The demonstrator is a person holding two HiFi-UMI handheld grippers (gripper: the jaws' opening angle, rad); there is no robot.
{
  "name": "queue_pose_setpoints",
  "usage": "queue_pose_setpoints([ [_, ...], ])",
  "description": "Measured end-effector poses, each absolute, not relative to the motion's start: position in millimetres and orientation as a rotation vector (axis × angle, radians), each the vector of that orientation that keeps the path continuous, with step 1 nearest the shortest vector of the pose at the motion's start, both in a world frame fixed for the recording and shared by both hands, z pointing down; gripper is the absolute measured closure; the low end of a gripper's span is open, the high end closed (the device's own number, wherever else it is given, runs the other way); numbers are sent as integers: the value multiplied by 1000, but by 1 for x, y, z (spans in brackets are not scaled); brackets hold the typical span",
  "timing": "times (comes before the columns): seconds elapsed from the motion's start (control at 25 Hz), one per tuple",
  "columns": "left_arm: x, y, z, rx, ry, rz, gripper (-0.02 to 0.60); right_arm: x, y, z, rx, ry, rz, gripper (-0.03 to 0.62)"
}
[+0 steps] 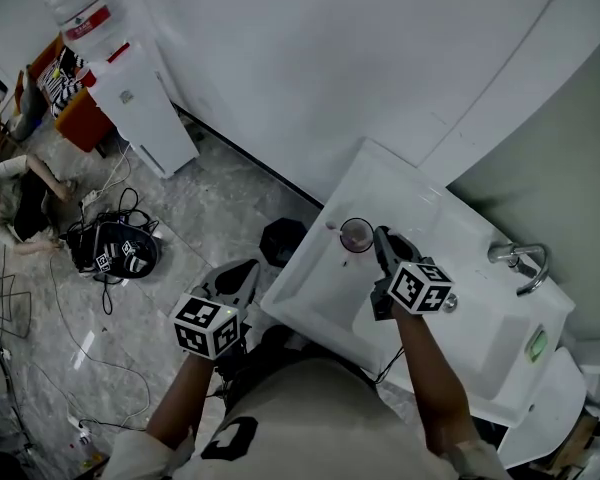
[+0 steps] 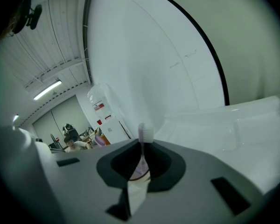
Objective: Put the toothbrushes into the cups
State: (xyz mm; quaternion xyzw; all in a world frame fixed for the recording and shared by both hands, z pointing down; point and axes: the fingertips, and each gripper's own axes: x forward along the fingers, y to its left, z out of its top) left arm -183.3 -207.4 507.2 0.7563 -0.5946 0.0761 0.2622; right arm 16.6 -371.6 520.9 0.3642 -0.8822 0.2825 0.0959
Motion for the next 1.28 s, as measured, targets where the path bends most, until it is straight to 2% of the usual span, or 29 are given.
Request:
queue_pose_setpoints([
  [0.04, -184, -208, 507, 2047, -1607, 206, 561, 16, -372, 522, 1077, -2607, 838, 560],
  [0.16, -185, -208, 506, 2052, -1603, 204, 561, 17, -371, 526, 1080, -2583, 831, 495],
  [0.32, -186, -208, 507, 2051, -1598, 206, 561, 18, -370, 527, 1085, -2578, 814, 383],
  [0.56, -184, -213, 507, 2068, -1582, 209, 561, 33, -374, 525, 1139, -2546, 846, 341],
  [0.72, -194, -214, 503, 2081, -1603, 235, 561, 39, -364, 518, 1168, -2549, 970, 342],
  [0.84, -201, -217, 499, 2095, -1610, 234, 561, 44, -353, 509, 1189, -2575, 1026, 349],
  [1.0, -205, -220, 495, 2123, -1595, 227, 561, 46, -337, 495, 1189, -2630, 1089, 392],
  [1.04, -203, -220, 495, 2135, -1582, 229, 561, 45, -334, 492, 1183, -2645, 1094, 414],
  [1.2, -184, -223, 495, 2212, -1502, 260, 561, 44, -321, 481, 1174, -2692, 1088, 573],
  [1.28, -176, -222, 494, 2250, -1456, 279, 561, 41, -315, 476, 1171, -2703, 1096, 583],
])
